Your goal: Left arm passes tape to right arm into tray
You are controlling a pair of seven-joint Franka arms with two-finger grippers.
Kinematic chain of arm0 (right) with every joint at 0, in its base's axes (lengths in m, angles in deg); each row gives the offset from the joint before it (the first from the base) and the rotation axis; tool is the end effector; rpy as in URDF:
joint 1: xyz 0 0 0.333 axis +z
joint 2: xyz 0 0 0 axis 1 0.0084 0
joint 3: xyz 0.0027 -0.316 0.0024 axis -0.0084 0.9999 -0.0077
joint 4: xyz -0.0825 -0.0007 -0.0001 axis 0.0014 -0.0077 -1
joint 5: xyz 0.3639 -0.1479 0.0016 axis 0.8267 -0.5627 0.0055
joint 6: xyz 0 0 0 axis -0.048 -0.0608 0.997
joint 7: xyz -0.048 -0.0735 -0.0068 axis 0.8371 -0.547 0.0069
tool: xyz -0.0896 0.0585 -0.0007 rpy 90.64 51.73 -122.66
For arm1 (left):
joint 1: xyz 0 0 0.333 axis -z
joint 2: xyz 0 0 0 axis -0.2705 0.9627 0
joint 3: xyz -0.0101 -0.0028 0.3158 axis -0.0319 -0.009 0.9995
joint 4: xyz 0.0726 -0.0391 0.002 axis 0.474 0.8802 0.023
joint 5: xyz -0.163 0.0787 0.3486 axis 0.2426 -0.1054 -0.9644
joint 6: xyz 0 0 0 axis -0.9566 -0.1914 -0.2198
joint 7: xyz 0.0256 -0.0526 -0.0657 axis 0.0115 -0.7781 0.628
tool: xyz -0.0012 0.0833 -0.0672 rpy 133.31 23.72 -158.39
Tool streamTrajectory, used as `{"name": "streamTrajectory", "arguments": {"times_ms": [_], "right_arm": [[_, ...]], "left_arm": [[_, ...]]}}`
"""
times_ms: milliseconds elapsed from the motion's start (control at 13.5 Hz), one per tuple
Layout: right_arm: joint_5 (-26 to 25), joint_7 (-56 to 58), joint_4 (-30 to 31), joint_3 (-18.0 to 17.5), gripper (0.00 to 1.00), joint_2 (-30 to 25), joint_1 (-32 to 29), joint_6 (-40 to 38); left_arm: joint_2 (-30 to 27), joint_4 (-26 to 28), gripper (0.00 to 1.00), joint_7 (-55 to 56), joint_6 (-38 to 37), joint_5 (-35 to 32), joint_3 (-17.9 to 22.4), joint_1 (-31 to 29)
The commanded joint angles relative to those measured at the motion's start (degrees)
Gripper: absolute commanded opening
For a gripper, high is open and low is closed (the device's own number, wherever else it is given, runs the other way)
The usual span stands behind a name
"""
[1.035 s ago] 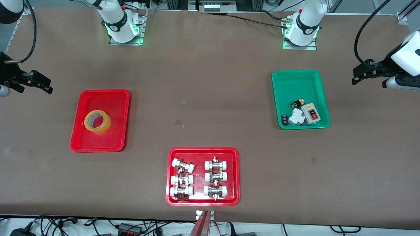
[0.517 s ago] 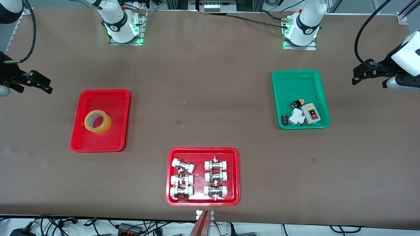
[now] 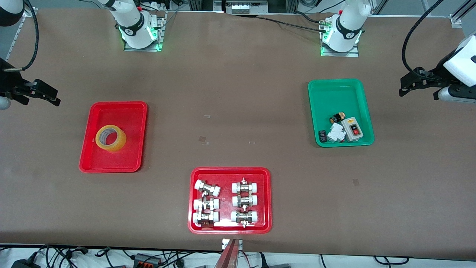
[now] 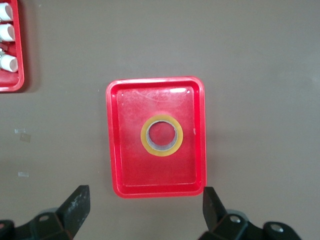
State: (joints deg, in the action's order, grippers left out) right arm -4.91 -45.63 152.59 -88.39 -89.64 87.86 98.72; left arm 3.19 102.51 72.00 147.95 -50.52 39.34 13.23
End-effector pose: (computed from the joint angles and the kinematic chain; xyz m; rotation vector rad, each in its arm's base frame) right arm 0.5653 -0.0318 0.5797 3.1359 -0.0408 0.0701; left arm 0.5599 -0.0222 0.6225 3.1245 -0.1500 -0.0146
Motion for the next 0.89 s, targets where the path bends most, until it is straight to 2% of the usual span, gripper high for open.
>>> {"name": "streamTrajectory", "arguments": {"times_ms": [0, 813], "right_arm": [[0.51, -0.18, -0.46, -0.13, 1.00, -0.72, -0.01, -2.06], [0.07, 1.67, -0.37, -0.22, 1.00, -0.80, 0.25, -2.50]], "left_arm": [[-0.06, -0.26, 1.00, -1.03, -0.56, -1.35, -0.16, -0.17], [-0.06, -0.26, 1.00, -1.03, -0.56, -1.35, -0.16, -0.17]]}}
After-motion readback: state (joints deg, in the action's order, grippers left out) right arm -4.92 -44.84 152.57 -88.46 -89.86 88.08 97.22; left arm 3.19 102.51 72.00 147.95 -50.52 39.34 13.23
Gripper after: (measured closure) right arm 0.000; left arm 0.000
